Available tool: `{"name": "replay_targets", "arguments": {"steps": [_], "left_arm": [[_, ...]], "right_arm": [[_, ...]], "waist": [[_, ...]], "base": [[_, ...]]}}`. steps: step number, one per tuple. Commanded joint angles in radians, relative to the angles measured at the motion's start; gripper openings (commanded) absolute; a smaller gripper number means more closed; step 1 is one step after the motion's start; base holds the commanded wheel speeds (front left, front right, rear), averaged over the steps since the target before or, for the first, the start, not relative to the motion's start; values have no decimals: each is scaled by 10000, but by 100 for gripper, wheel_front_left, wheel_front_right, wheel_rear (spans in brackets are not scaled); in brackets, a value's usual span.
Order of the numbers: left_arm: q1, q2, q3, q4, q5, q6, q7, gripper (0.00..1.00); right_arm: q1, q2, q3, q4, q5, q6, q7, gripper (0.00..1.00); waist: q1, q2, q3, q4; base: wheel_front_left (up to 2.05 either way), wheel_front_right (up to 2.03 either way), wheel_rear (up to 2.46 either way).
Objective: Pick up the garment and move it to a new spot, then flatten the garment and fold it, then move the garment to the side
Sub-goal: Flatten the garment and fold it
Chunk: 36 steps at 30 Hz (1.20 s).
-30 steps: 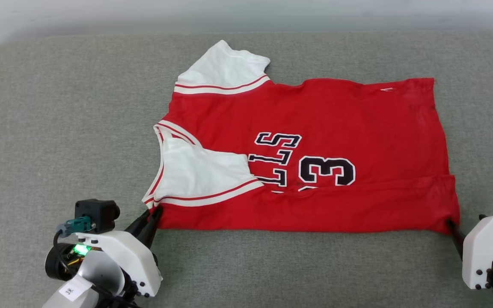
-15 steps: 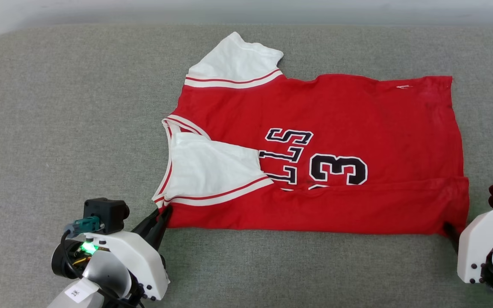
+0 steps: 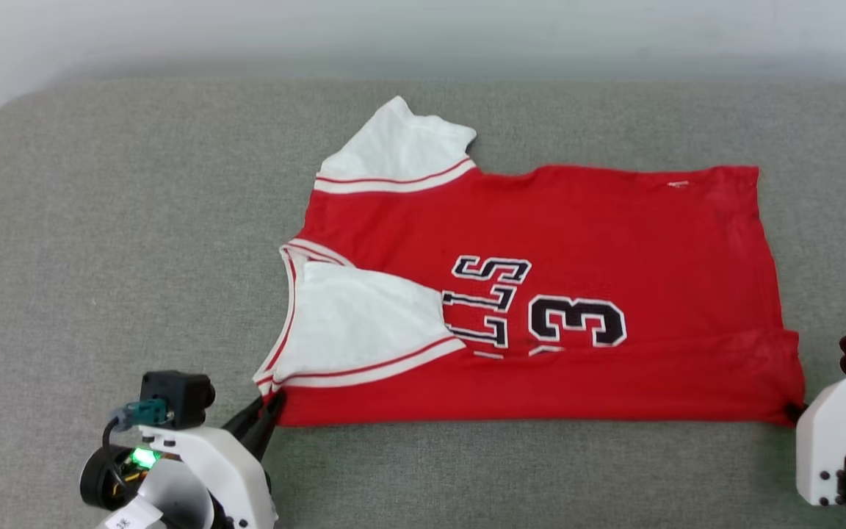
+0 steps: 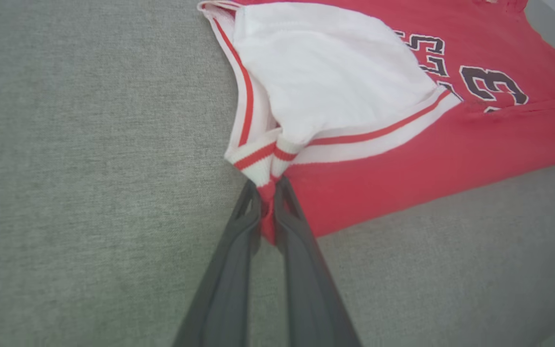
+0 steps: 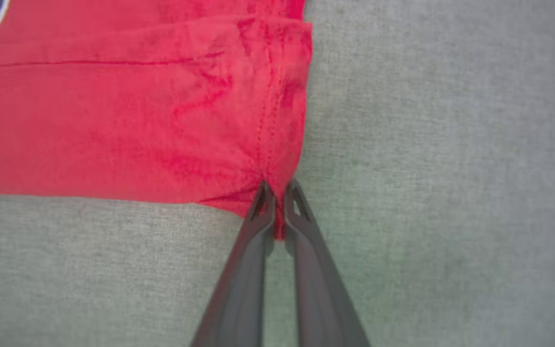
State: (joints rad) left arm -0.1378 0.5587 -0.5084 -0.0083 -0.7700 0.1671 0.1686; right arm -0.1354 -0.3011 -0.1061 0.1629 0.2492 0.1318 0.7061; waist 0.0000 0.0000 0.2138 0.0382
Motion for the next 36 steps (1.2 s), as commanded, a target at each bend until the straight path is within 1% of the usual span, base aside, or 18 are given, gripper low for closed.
{"name": "replay_targets", "arguments": {"steps": [1,6,11,13,17,24,25,26,29,32,35,36], "left_arm": [[170,96,14,45,-20,25,0,0],[644,193,-90,49,-183,112,182,0],[1293,285,-267,-108,-307,200,344,0],[1568,305,-384,-168,-346,208,367,0],[1951,164,-591,-146,-391,196,371,0],[1955,-103,-851,416,-396,14,273,0],[1892,-149,-848,528,-358,-4,187,45],[1810,-195,-858,733,-309,-38,41,100],[1641,-237,-792,854,-217,-113,-245,100],[1510,-232,-616,871,-19,-86,-784,100],[1270,-216,-335,760,288,-25,-1613,100],[1270,-216,-335,760,288,-25,-1613,100]], "right_arm": [[231,-205,-109,-76,67,-23,85,0],[670,-484,-303,-618,464,-23,458,0],[1469,-649,-552,-1382,695,-23,896,0],[1860,-559,-687,-1624,760,-23,1098,0],[2513,-287,-902,-1899,824,-23,1283,0],[2899,74,-971,-1564,637,-21,1014,0],[2878,99,-960,-1491,625,-21,960,25],[2837,117,-829,-1379,668,-21,840,100],[2607,112,-846,-1347,704,-18,515,100],[2420,39,-821,-1414,673,-18,36,100],[2128,28,-755,-1643,778,-18,-717,100],[2128,28,-755,-1643,778,-18,-717,100]], "waist": [[0,0,-212,-33],[0,0,-651,12],[0,0,-968,66],[0,0,-1044,78],[0,0,-1159,80],[0,0,-1271,65],[0,0,-1291,57],[0,0,-1336,39],[0,0,-1427,-2],[0,0,-1562,-23],[0,0,-1714,-42],[0,0,-1714,-42]], "base": [[0,0,0],[0,0,0],[0,0,0],[0,0,0],[0,0,0],[0,0,0],[0,0,0],[0,0,0],[0,0,0],[0,0,0],[0,0,0],[0,0,0]]}}
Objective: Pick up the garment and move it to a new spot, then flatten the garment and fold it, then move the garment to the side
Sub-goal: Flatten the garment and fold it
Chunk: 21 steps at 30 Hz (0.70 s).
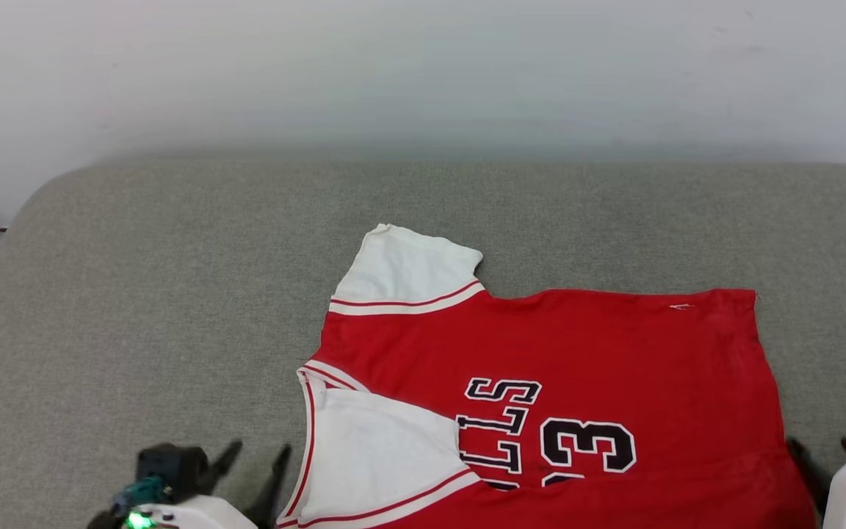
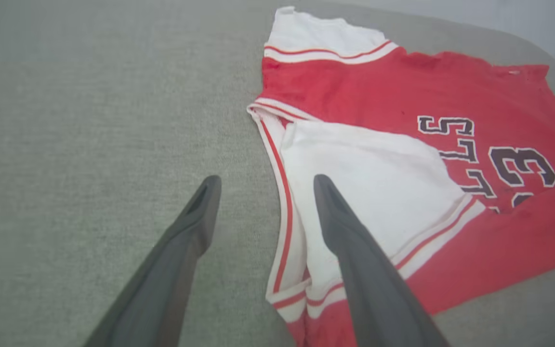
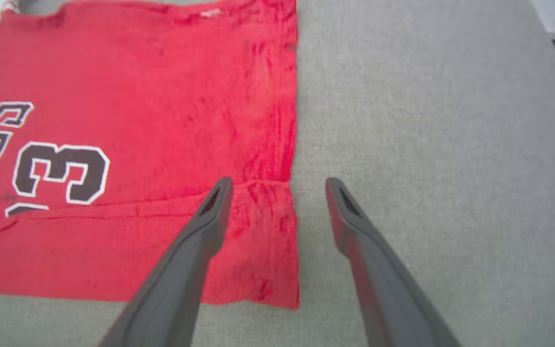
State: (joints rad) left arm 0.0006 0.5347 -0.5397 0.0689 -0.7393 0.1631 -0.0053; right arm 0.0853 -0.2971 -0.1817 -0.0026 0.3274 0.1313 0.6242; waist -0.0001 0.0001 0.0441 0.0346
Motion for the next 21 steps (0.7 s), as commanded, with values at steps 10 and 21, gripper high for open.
{"name": "replay_targets", "arguments": {"steps": [10,21], "left_arm": [[-520,-352,643,-414,1108,-112,-2467,100],[104,-2215,2660,-1484,2936,-981,-2603,100]], "right_arm": [[-671,125,554,-895,86,-11,-3850,100],[-386,846,1031,-643,-606,-11,-6669,100]], "waist": [[1,-1,-261,16],[1,-1,-11,-31]], "base": [[0,0,0],[0,0,0]]}}
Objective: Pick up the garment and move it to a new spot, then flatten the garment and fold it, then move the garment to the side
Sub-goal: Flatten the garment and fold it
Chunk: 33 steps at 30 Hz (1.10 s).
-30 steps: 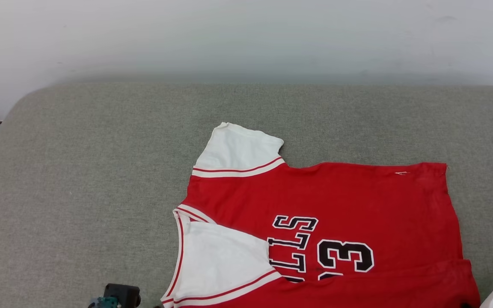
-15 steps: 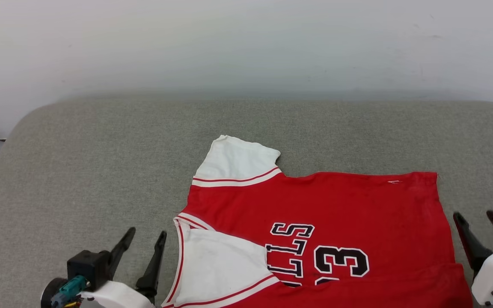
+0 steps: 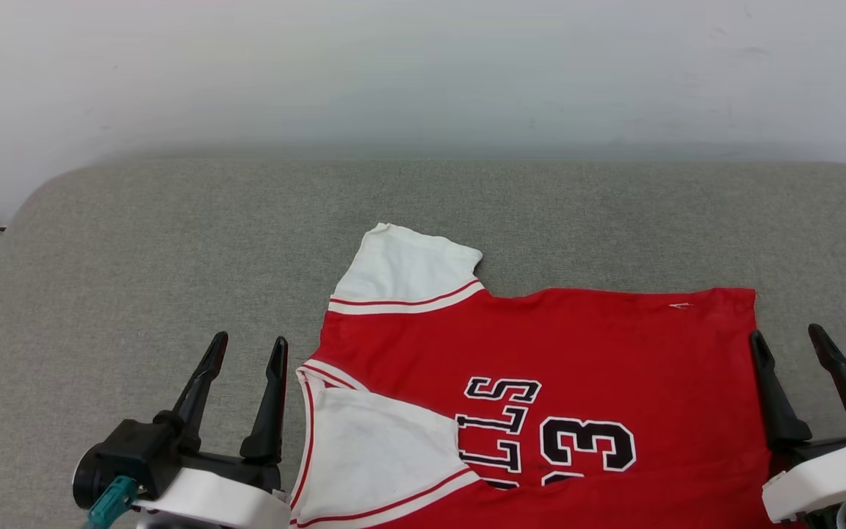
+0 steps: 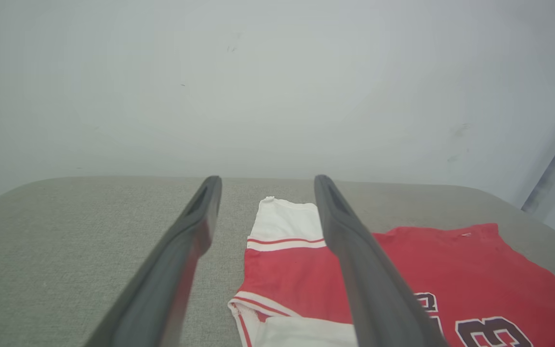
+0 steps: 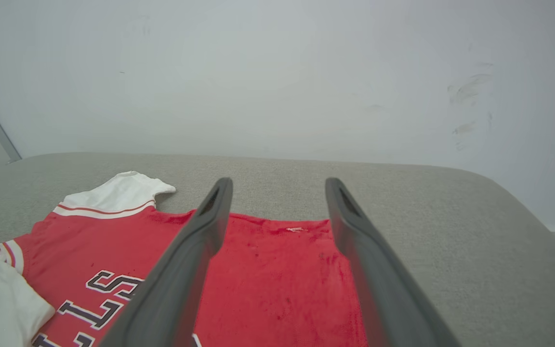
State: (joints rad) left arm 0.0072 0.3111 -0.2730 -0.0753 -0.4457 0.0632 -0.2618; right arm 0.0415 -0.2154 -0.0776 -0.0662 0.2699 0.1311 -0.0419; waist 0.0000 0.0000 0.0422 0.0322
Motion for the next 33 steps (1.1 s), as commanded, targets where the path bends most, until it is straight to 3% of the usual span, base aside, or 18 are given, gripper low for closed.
{"name": "replay_targets", "arguments": {"steps": [1,10,18,22,27,28,30,33], "left_arm": [[104,-129,138,-15,167,-127,-38,100],[288,-1161,1106,438,1357,-1223,-33,100],[-488,-1149,1368,936,1901,-1713,-32,100],[-1492,-624,1136,1377,2043,-1855,63,100],[-3275,402,725,1976,1565,-1920,1420,100],[-4186,1181,234,2226,1064,-1933,2575,100],[-5226,2062,-371,2405,193,-1935,3980,100],[-6286,2997,-961,2569,-635,-1937,5599,100]], "right_arm": [[60,80,31,58,-26,-9,-151,100],[-127,330,244,461,-106,-9,-685,100],[-561,382,439,390,-100,-9,-626,100],[-814,421,542,169,-163,-9,-615,100],[-1252,559,764,-78,-237,-9,-703,100],[-1469,707,931,-142,-255,-9,-742,100],[-1718,872,1074,-217,-193,-9,-842,100],[-1897,1021,1127,-248,-84,-9,-922,100]], "waist": [[0,0,27,-17],[0,0,171,-122],[0,0,780,-542],[0,0,1490,-905],[0,0,2434,-1496],[0,0,2891,-1879],[0,0,3356,-2203],[0,0,3792,-2479]], "base": [[0,0,0],[0,0,0],[0,0,0],[0,0,0],[0,0,0],[0,0,0],[0,0,0],[0,0,0]]}}
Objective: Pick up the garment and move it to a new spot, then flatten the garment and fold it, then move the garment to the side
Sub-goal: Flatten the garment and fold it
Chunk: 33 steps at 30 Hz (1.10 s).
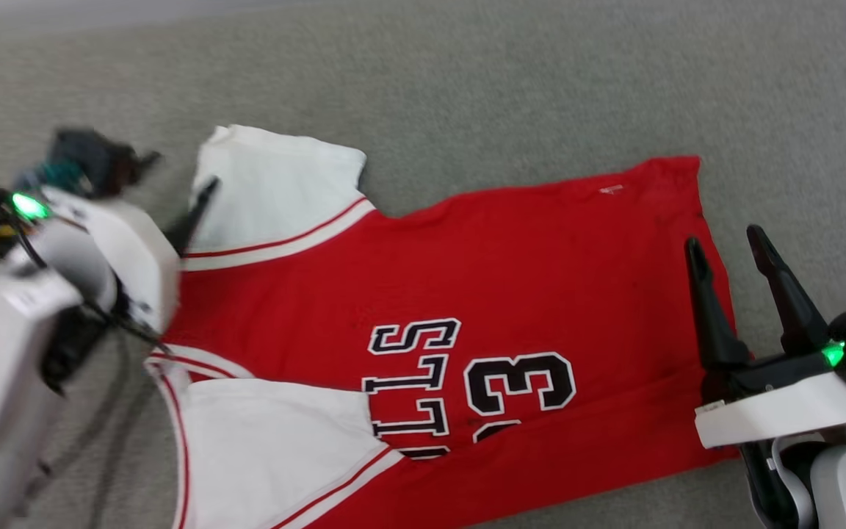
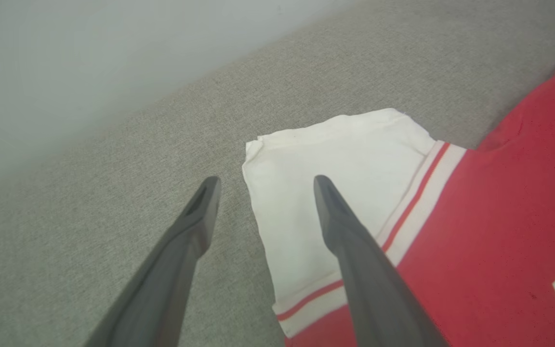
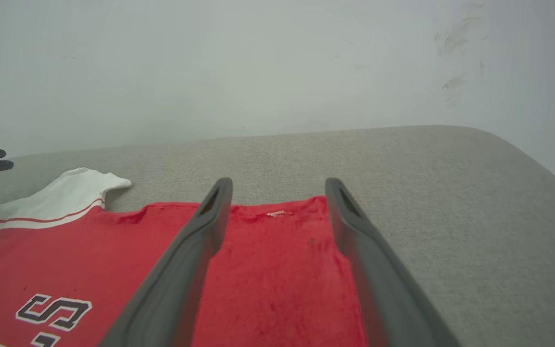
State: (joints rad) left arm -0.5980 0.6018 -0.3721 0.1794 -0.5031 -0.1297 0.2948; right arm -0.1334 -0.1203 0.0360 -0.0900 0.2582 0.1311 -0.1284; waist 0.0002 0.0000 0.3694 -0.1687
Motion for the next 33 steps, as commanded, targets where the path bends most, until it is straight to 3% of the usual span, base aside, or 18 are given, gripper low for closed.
{"name": "replay_targets", "arguments": {"steps": [1,6,12,21,22,23,24,33], "left_arm": [[-598,359,-119,91,-355,-8,548,100],[-1938,1387,-908,420,-1559,-10,2439,100],[-2735,1950,-1181,973,-2623,-12,3651,100],[-3168,1882,-1298,1699,-2795,37,4049,100],[-3176,1840,-1338,1788,-2841,56,4173,69],[-3158,1807,-1385,1850,-2847,49,4251,24],[-3159,1768,-1406,1882,-2877,47,4268,0],[-2865,1214,-1040,2191,-3264,171,3138,0]], "right_arm": [[-236,123,46,-13,63,-9,-74,100],[-443,264,194,194,155,-9,-336,100],[-678,367,357,492,232,-9,-576,100],[-862,456,510,753,257,-9,-744,100],[-871,458,510,777,249,-9,-748,100],[-879,463,509,795,239,-9,-755,100],[-892,467,506,811,225,-9,-757,100],[-732,193,374,804,-33,-9,-385,100]], "waist": [[-2,0,688,-588],[-2,0,1178,-975],[-2,0,1503,-1289],[-2,0,1695,-1486],[-2,0,1703,-1488],[-2,0,1709,-1485],[-2,0,1714,-1481],[-2,0,1063,-1117]], "base": [[0,0,0],[0,0,0],[0,0,0],[0,0,0],[0,0,0],[0,0,0],[0,0,0],[0,0,0]]}}
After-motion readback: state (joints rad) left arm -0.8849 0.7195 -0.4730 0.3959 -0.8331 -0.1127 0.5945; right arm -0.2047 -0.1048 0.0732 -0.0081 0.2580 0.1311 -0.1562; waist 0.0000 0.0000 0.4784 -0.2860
